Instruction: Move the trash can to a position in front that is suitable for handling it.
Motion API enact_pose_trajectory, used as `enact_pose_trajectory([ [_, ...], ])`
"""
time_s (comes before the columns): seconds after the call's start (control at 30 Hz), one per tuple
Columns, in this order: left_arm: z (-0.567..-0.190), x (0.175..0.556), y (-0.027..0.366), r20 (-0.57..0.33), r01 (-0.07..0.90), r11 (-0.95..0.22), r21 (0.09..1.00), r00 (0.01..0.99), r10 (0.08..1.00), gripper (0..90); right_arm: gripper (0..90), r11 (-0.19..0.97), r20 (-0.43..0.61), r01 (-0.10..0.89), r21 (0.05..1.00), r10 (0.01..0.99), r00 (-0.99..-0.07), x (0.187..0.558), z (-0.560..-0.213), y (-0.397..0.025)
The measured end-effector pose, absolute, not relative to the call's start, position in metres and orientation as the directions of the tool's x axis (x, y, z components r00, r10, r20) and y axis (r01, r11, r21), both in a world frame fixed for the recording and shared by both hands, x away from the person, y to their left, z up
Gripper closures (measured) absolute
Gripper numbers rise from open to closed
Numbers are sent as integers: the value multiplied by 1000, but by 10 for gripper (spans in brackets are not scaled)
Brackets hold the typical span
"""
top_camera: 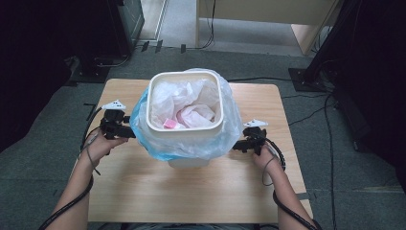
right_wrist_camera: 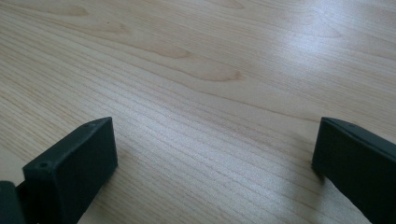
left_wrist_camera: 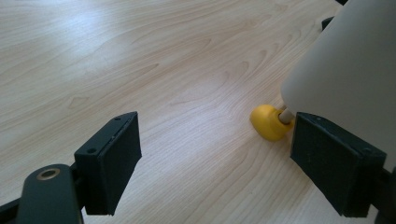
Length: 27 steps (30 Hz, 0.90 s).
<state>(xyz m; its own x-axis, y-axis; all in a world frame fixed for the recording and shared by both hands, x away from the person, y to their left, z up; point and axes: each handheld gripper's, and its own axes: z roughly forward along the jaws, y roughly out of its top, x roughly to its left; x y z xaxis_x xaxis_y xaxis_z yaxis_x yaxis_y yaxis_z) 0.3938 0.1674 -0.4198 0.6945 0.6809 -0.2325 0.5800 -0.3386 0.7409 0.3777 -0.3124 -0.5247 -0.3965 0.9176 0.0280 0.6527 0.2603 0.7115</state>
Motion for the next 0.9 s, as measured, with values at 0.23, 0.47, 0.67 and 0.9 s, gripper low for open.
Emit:
enact_pose_trajectory([
  [0.23,-414,392,168,-223,573,-348,742,701,677,158,0,262,27,653,711,917,-397,378,-525,-313],
  [0.47,-407,390,169,-211,561,-350,751,705,677,158,0,260,28,653,711,918,-397,378,-525,-312],
  [0.67,-399,388,170,-197,543,-357,760,716,670,158,0,260,28,653,711,918,-396,378,-525,-312],
  [0.9,-390,384,166,-186,528,-367,765,728,660,158,0,260,27,653,711,918,-396,378,-525,-312],
])
